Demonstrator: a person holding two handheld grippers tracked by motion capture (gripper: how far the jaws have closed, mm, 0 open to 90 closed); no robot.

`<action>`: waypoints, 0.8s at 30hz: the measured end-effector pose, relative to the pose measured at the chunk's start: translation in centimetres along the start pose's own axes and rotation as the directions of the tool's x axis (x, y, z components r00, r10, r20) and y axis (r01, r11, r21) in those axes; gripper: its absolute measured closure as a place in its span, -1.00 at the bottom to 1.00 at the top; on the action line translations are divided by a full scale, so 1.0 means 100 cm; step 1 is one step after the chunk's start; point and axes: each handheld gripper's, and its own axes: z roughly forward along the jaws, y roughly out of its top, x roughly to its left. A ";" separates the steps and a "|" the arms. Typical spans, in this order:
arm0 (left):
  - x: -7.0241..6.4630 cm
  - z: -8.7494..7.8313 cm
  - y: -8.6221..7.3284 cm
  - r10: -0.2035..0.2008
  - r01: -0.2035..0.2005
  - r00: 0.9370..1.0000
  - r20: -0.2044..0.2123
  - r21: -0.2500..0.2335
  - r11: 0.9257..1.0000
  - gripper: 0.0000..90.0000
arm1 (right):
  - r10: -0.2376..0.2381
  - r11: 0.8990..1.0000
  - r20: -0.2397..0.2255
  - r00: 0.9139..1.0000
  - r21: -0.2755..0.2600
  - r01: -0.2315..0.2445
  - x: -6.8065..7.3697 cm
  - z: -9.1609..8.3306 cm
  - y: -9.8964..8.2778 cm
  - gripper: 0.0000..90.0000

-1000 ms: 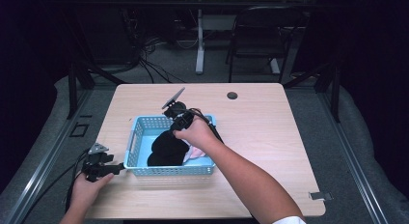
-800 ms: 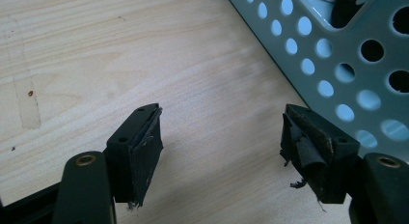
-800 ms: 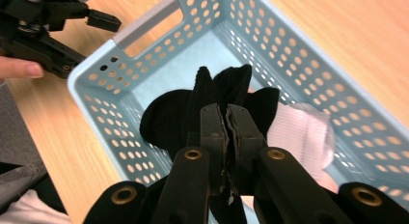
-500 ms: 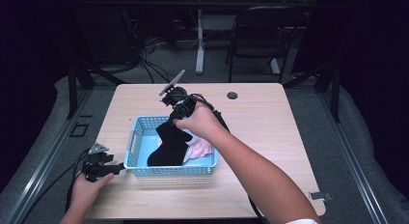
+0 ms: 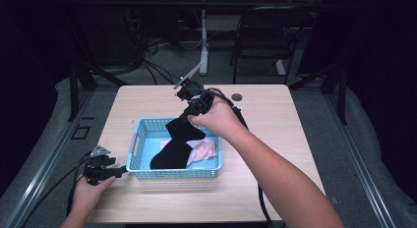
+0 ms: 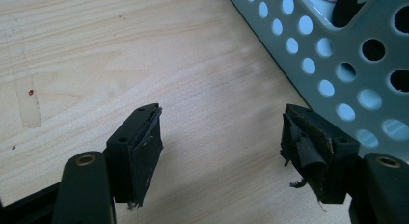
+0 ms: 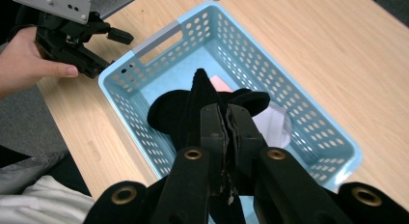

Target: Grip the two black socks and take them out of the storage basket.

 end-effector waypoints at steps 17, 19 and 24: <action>0.000 0.001 0.000 0.003 -0.003 1.000 -0.003 0.005 1.000 -0.32 | 0.075 0.996 0.087 0.993 -0.057 -0.071 -0.035 -0.070 -0.036 0.92; 0.000 0.001 0.000 0.003 -0.003 1.000 -0.004 0.005 1.000 -0.32 | 0.088 0.995 0.096 0.991 -0.053 -0.083 -0.040 -0.075 -0.041 0.92; 0.000 0.001 0.000 0.001 -0.001 1.000 -0.005 0.004 1.000 -0.32 | 0.123 0.992 0.117 0.985 -0.054 -0.118 -0.049 -0.082 -0.053 0.92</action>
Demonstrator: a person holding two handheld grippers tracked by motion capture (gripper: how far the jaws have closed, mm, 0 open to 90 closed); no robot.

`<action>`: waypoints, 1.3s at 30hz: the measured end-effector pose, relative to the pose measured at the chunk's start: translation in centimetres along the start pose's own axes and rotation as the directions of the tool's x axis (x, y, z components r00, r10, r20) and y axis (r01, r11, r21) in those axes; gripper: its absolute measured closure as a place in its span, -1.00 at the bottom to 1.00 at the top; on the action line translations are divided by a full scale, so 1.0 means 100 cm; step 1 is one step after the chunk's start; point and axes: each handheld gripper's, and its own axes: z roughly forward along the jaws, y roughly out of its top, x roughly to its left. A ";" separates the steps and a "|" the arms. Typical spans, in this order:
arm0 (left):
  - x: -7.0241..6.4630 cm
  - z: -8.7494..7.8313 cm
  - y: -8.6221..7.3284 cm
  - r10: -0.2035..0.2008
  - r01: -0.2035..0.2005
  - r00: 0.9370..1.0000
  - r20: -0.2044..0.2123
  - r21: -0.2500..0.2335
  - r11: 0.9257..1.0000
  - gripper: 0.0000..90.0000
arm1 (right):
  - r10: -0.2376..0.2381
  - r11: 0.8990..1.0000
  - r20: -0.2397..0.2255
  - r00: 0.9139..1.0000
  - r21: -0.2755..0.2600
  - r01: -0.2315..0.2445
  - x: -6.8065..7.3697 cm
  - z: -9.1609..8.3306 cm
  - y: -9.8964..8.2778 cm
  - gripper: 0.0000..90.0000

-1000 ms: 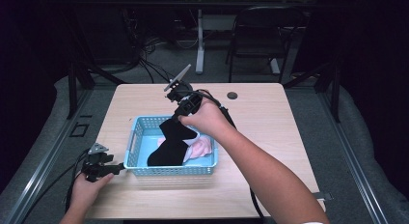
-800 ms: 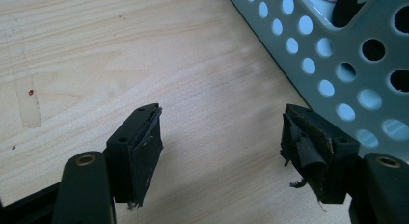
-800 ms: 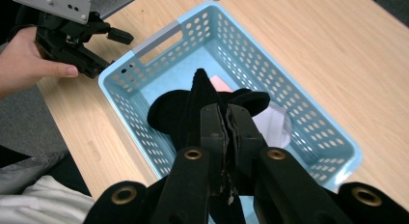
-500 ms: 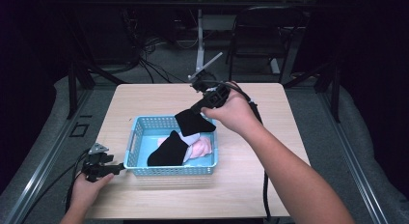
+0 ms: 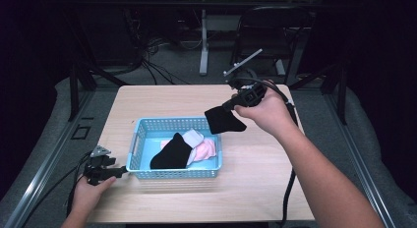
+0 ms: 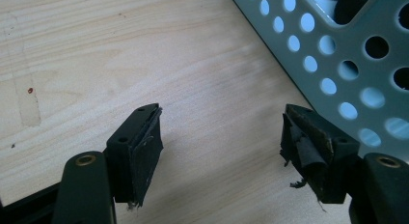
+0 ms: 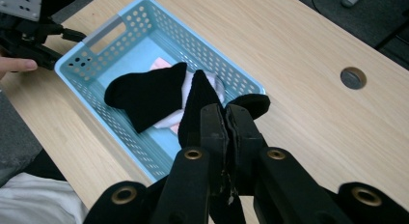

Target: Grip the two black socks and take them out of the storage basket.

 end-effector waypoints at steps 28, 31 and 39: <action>0.000 0.001 0.000 0.005 -0.005 1.000 -0.001 0.007 1.000 -0.32 | 0.217 0.975 -0.063 0.974 0.069 -0.213 -0.059 0.060 -0.092 0.92; 0.000 0.001 0.000 0.005 -0.005 1.000 -0.002 0.007 1.000 -0.32 | 0.272 0.959 -0.056 0.961 0.095 -0.266 -0.071 0.071 -0.109 0.92; -0.001 0.001 0.000 0.006 -0.006 1.000 -0.003 0.010 1.000 -0.32 | 0.363 0.918 0.058 0.930 0.149 -0.367 -0.103 0.100 -0.156 0.92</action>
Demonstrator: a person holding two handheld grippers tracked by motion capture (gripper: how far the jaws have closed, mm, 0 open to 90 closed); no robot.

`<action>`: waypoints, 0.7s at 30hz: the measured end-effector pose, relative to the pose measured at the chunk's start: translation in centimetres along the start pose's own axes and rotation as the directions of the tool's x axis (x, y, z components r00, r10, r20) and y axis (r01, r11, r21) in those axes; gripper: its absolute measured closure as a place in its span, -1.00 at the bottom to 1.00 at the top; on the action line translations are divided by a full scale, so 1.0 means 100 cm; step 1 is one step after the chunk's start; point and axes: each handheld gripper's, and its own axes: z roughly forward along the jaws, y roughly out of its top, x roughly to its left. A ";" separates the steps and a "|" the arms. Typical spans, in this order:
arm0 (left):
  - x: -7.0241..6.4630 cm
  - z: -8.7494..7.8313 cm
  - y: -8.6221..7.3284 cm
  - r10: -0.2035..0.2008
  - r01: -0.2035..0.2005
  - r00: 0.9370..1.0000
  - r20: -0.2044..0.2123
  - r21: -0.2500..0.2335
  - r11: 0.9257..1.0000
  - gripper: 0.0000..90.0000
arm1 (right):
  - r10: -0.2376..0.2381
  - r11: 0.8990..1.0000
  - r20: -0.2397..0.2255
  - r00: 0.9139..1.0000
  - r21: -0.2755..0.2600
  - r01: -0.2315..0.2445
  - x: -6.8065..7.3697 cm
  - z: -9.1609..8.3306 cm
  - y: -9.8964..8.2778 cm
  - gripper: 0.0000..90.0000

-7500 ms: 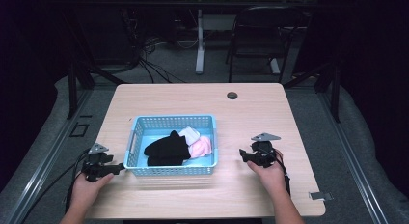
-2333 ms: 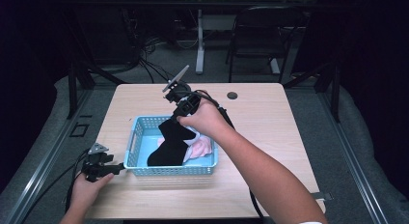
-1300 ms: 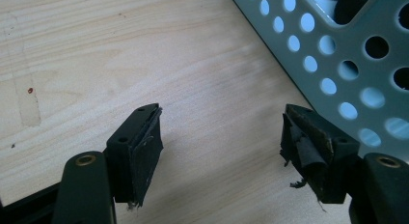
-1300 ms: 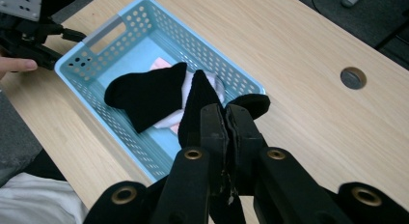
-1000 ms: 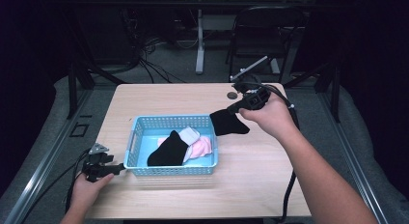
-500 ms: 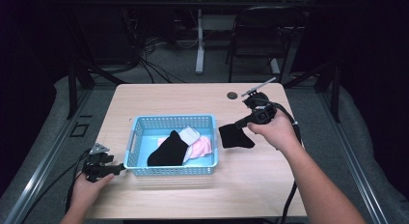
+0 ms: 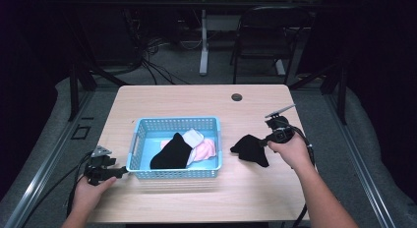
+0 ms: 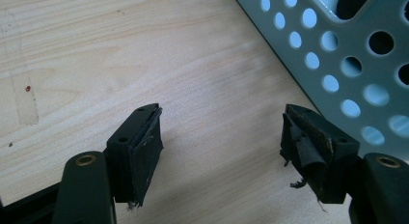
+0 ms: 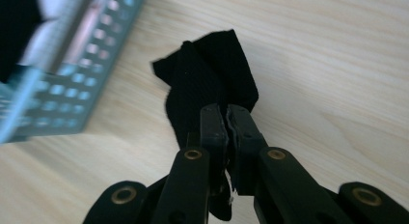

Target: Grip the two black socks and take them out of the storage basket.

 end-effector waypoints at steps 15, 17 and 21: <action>0.000 0.000 -0.001 -0.003 0.003 1.000 0.000 0.007 1.000 -0.32 | 0.097 0.995 0.072 0.993 0.002 -0.098 -0.038 0.034 -0.023 0.81; 0.000 0.001 -0.001 -0.004 0.004 1.000 -0.001 0.007 1.000 -0.32 | 0.100 0.995 0.075 0.992 -0.009 -0.099 -0.038 0.034 -0.024 0.74; 0.000 0.000 -0.001 -0.003 0.003 1.000 0.000 0.007 1.000 -0.32 | 0.099 0.995 0.069 0.993 -0.032 -0.097 -0.037 0.031 -0.024 0.48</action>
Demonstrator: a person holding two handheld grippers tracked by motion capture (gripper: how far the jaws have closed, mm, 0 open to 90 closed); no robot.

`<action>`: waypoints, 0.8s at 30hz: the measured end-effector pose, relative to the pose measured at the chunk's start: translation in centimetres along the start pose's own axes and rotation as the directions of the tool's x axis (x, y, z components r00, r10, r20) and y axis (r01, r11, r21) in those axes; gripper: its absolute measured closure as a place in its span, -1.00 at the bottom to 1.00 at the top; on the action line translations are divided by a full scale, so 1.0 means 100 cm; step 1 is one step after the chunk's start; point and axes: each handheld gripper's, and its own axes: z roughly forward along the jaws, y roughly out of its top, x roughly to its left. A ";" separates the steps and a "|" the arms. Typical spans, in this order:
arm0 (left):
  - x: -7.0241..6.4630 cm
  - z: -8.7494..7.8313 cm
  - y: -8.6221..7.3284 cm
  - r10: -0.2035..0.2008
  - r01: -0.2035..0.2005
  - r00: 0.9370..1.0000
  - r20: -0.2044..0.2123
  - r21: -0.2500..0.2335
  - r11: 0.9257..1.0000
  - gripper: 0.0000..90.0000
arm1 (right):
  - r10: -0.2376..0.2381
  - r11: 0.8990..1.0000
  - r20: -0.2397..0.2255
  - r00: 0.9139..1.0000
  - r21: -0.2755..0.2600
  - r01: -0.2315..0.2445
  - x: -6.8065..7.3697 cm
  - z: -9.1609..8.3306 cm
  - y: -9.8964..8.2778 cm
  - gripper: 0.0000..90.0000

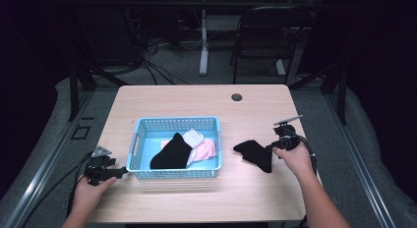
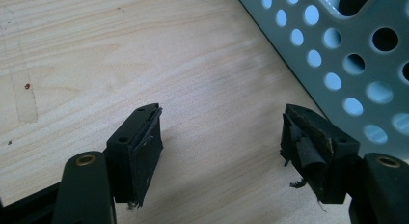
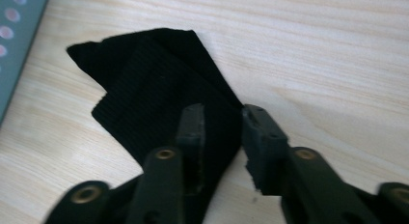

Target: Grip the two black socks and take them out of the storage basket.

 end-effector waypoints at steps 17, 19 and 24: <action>0.000 -0.001 0.000 0.001 -0.001 1.000 -0.002 -0.008 1.000 -0.32 | -0.201 0.978 0.020 0.979 -0.048 0.202 0.044 -0.025 0.016 0.24; 0.000 -0.001 0.000 0.001 -0.001 1.000 -0.001 -0.008 1.000 -0.32 | -0.223 0.973 0.012 0.975 -0.053 0.224 0.053 -0.027 0.019 0.27; 0.000 -0.001 0.000 0.002 -0.002 1.000 0.001 -0.011 1.000 -0.32 | -0.281 0.957 -0.005 0.960 -0.071 0.280 0.075 -0.031 0.028 0.31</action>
